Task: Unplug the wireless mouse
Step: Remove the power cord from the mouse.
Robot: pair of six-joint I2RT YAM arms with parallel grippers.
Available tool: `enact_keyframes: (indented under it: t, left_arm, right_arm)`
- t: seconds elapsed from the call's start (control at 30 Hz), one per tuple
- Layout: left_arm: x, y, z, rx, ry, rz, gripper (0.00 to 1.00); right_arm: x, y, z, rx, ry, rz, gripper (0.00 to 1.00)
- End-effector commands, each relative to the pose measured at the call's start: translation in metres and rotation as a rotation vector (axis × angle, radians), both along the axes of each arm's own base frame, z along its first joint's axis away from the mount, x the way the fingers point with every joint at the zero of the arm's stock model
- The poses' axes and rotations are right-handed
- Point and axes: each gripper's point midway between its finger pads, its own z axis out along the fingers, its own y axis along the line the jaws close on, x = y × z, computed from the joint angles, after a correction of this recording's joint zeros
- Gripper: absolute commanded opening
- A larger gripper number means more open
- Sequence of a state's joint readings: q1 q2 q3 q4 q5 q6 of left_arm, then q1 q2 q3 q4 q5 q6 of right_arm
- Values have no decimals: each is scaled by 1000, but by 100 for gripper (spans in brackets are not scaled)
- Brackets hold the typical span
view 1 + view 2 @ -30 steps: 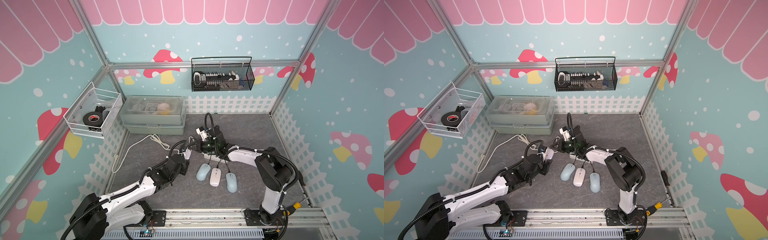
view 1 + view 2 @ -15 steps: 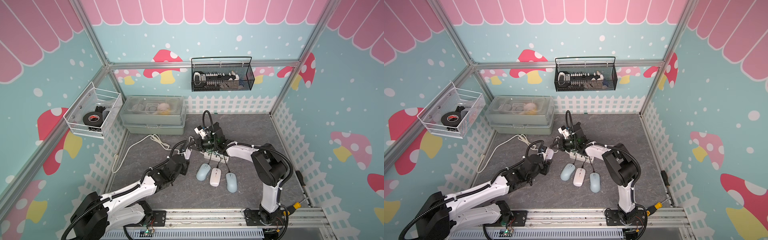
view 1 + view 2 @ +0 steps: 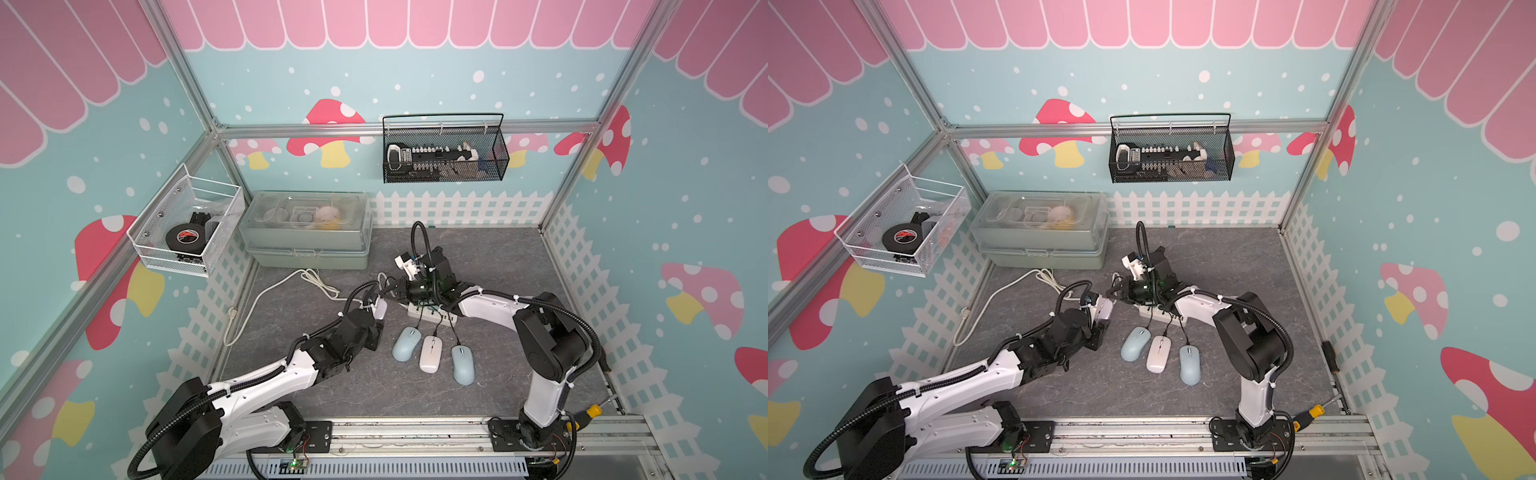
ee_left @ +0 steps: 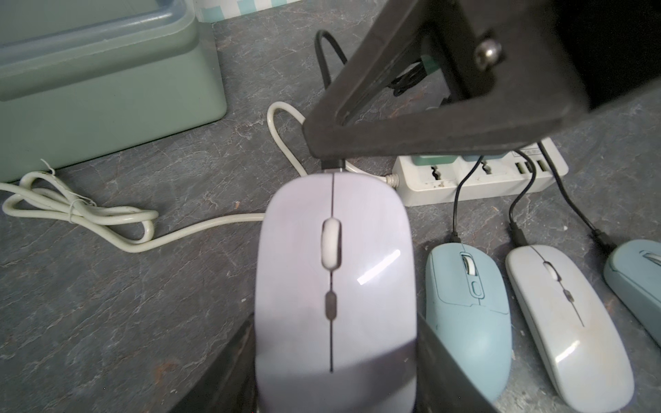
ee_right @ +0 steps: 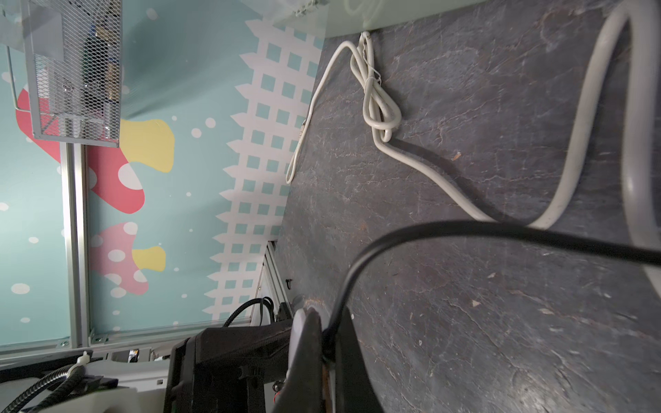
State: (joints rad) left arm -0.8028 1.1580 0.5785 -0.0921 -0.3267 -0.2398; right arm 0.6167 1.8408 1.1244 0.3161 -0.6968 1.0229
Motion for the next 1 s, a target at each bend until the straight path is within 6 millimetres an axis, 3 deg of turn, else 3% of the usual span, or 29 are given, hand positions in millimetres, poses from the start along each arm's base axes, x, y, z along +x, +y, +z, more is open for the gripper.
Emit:
enact_keyframes:
  t: [0.0, 0.3, 0.53, 0.83, 0.97]
  left_arm:
    - [-7, -2, -13, 4, 66, 9, 29]
    - [0, 5, -11, -4, 54, 97, 27]
    - [-10, 4, -17, 24, 73, 44, 28]
    - [-25, 12, -21, 3, 85, 20, 28]
    - [-29, 7, -22, -11, 105, -9, 28]
  right_arm:
    - [38, -15, 21, 21, -129, -179, 0]
    - [44, -11, 23, 27, -146, -205, 0]
    - [46, -7, 24, 27, -140, -183, 0]
    - [54, -5, 39, -3, -176, -150, 0]
    - [61, -8, 44, 7, -173, -150, 0]
